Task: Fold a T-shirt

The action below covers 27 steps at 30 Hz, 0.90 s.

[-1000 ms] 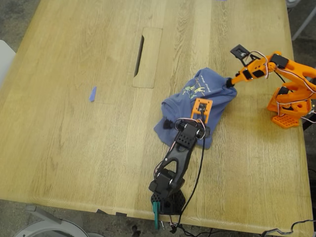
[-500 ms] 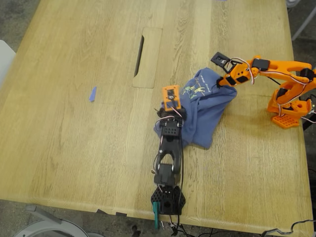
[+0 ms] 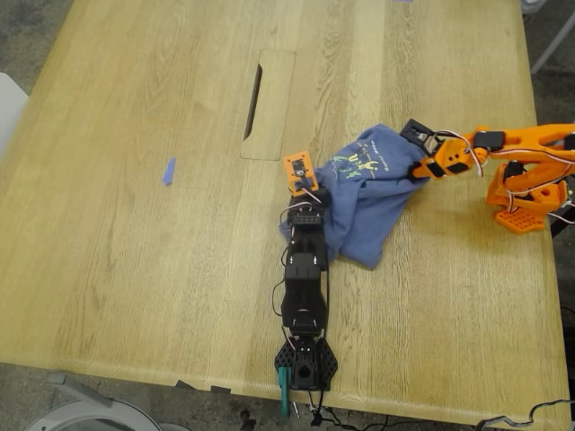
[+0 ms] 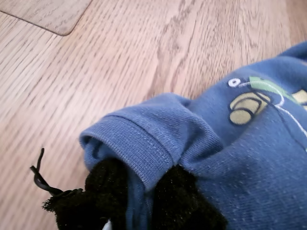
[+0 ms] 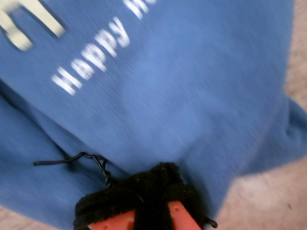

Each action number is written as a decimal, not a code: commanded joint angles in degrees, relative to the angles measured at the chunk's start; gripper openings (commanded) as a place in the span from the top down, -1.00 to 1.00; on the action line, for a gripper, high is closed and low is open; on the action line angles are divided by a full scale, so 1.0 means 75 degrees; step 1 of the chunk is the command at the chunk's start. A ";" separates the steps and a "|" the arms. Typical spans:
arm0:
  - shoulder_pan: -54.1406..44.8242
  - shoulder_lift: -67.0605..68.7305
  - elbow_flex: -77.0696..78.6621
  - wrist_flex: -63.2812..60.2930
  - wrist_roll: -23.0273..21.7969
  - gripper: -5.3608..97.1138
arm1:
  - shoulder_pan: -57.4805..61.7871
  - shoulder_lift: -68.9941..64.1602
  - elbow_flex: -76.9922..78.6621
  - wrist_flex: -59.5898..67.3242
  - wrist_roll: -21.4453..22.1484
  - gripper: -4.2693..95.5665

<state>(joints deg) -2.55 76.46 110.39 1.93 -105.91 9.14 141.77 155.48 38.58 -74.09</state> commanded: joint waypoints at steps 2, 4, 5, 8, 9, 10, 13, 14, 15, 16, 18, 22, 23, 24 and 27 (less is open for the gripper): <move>-0.0914 -0.0129 -0.0680 -0.0176 -0.0035 0.66 | 0.0352 0.1277 0.0645 0.0562 0.0059 0.91; -0.1336 -0.0094 -0.0645 -0.0141 -0.0023 0.66 | 0.0562 0.1922 0.0902 0.1008 0.0035 0.91; -0.1535 -0.0023 -0.0598 -0.0070 -0.0047 0.66 | 0.0656 0.2215 0.0996 0.1219 0.0035 0.91; -0.2039 0.0352 -0.0387 0.0152 -0.0047 0.66 | 0.0855 0.2789 0.1008 0.1816 0.0012 0.91; -0.2156 0.0539 -0.0316 0.0281 -0.0059 0.66 | 0.0938 0.2836 0.0891 0.1957 0.0012 0.91; -0.2215 0.0727 -0.0234 0.0398 -0.0059 0.66 | 0.1031 0.2836 0.0715 0.2121 0.0000 0.91; -0.2145 0.1500 -0.0059 0.1043 -0.0059 0.66 | 0.1312 0.2484 -0.0105 0.2449 -0.0035 0.91; -0.2027 0.1781 -0.0047 0.1336 -0.0059 0.66 | 0.1418 0.2320 -0.0410 0.2508 -0.0059 0.91; -0.1875 0.2051 -0.0035 0.1629 -0.0059 0.65 | 0.1523 0.2133 -0.0727 0.2590 -0.0082 0.91; -0.1699 0.2297 -0.0059 0.1945 -0.0059 0.65 | 0.1582 0.1945 -0.1090 0.2707 -0.0117 0.91; -0.1266 0.2789 -0.0117 0.2590 -0.0059 0.64 | 0.1629 0.1500 -0.1852 0.2871 -0.0152 0.91; -0.0363 0.3445 -0.0492 0.3492 -0.0059 0.64 | 0.1641 0.0434 -0.3680 0.3422 -0.0199 0.91; -0.0141 0.3492 -0.0691 0.3680 -0.0059 0.64 | 0.1629 0.0105 -0.4125 0.3469 -0.0211 0.91; 0.0070 0.3480 -0.0926 0.3762 -0.0059 0.64 | 0.1594 -0.0246 -0.4523 0.3410 -0.0234 0.91; 0.0633 0.2977 -0.1852 0.3855 -0.0035 0.64 | 0.1277 -0.1395 -0.5508 0.2895 -0.0293 0.91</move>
<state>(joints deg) -0.79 94.48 105.82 30.32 -105.91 20.04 135.35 120.85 62.49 -75.85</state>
